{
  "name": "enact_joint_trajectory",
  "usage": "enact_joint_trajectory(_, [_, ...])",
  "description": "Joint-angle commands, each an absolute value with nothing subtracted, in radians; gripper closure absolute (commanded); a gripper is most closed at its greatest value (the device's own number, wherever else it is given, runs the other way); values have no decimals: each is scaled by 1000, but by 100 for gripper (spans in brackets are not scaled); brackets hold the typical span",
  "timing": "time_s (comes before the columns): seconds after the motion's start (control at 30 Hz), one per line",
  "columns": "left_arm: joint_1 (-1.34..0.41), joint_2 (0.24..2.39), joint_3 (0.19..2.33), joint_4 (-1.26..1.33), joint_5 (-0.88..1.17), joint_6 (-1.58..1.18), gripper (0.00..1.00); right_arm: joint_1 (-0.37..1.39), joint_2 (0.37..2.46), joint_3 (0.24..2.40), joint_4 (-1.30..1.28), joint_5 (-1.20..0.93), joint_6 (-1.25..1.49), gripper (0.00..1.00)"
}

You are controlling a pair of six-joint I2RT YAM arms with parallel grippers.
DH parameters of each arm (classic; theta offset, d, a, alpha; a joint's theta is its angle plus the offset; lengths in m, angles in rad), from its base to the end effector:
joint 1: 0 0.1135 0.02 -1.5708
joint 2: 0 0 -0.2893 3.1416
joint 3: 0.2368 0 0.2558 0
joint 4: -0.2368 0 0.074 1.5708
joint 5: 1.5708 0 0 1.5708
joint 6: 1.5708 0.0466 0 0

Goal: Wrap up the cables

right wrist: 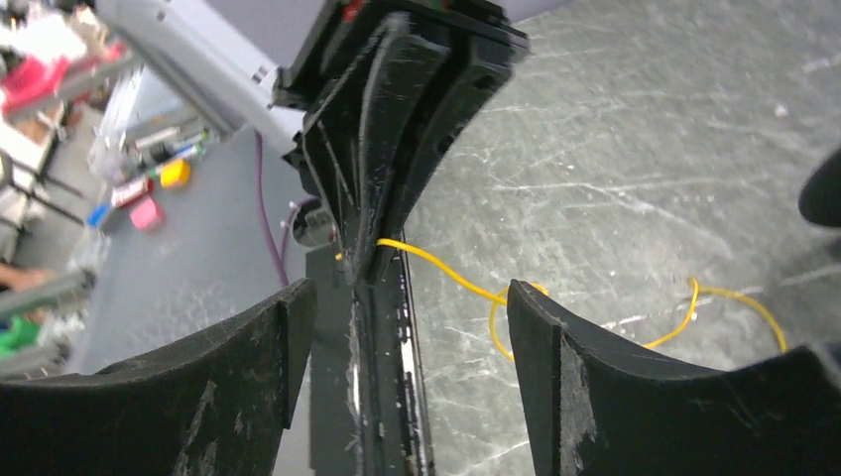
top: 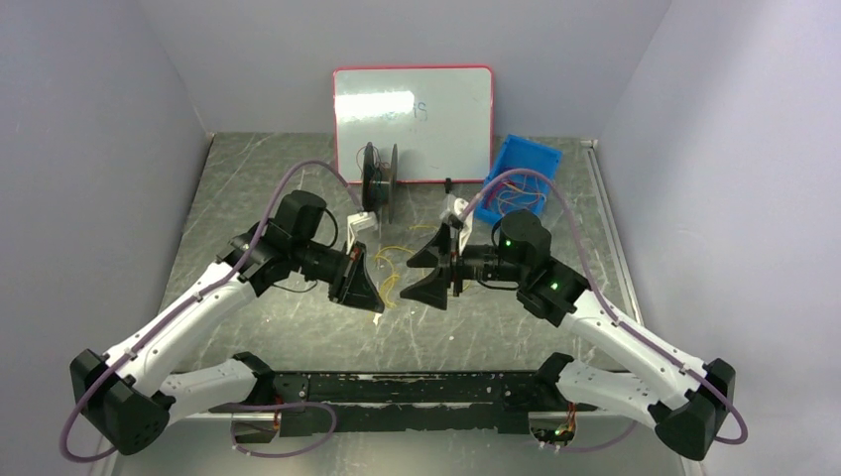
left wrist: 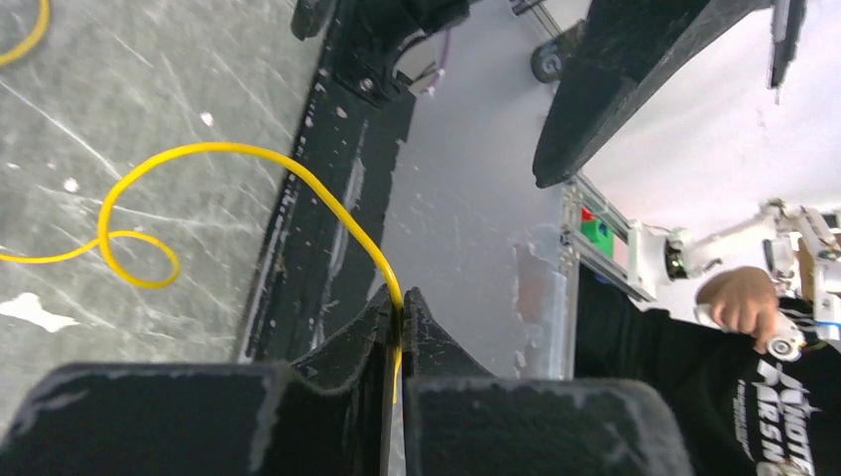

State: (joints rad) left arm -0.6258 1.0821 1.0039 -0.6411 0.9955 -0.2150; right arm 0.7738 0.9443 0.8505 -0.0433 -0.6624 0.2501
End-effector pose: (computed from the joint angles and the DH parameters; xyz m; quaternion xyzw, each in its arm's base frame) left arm 0.1485 -0.1556 0.3439 0.3563 0.7432 -0.5451 0.1538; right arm 0.1325 0.1695 0.3692 -0.3909 0.6333 0.5181 0.4216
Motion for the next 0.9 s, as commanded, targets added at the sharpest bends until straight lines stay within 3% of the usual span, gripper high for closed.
enact_joint_trajectory(0.0, [-633, 1030, 976, -704, 1089, -226, 93, 830, 962, 866, -15, -791, -28, 25])
enact_joint_trajectory(0.27, [-639, 980, 914, -672, 1133, -271, 93, 907, 1057, 951, -149, -819, -380, 22])
enact_joint_trajectory(0.43, [-650, 954, 912, -672, 1124, -278, 93, 925, 1147, 1036, -281, -831, -540, 26])
enact_joint_trajectory(0.87, [-656, 961, 936, -702, 1106, -254, 93, 979, 1227, 1098, -386, -839, -645, 54])
